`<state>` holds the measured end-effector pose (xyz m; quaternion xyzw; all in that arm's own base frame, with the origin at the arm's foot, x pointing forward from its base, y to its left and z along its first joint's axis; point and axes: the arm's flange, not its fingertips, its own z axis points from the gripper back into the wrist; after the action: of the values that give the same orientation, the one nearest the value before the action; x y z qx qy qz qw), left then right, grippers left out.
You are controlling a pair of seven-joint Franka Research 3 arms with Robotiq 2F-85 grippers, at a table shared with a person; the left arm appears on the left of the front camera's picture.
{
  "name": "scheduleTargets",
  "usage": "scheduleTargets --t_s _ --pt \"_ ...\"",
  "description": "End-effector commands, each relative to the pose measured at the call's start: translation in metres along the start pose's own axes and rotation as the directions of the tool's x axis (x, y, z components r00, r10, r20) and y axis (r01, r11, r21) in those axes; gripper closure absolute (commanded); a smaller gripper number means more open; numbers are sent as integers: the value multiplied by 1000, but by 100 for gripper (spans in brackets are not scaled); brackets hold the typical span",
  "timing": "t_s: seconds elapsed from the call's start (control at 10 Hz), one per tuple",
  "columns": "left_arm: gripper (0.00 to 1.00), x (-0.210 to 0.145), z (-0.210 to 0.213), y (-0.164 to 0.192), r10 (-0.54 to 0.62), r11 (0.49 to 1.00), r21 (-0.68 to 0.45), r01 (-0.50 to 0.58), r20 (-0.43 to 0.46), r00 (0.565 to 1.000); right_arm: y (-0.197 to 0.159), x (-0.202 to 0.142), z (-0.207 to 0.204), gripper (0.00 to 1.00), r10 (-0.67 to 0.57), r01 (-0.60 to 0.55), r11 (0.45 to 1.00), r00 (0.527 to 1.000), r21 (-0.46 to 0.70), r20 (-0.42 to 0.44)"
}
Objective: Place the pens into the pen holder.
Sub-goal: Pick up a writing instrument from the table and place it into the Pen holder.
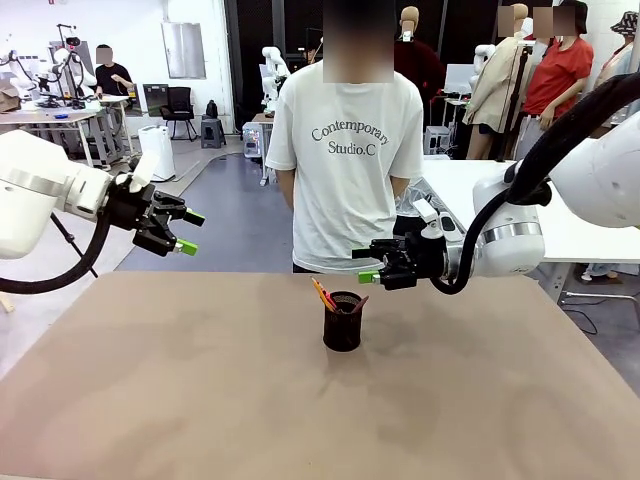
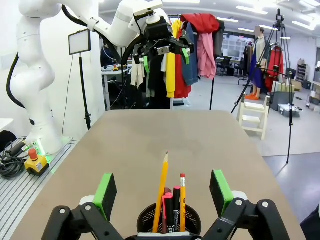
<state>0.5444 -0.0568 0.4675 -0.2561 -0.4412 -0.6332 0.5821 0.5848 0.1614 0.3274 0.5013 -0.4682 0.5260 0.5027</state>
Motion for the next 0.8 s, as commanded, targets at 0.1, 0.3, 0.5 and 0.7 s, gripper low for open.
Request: scheduleTargets --t_s 0.1,0.3,0.5,0.7 --pt "0 0 1 0 -8 1000 4 8 6 1000 8 14 19 0 -20 30 997 990 68 -140" --pt "0 0 1 0 -8 1000 4 8 6 1000 10 38 46 0 -7 24 998 966 62 -260" --pt "0 0 1 0 -8 1000 4 8 6 1000 7 65 77 0 -3 -2 1000 935 -13 -356" --pt "0 0 1 0 -8 1000 4 8 6 1000 10 86 103 0 -14 -30 996 891 -88 -453"
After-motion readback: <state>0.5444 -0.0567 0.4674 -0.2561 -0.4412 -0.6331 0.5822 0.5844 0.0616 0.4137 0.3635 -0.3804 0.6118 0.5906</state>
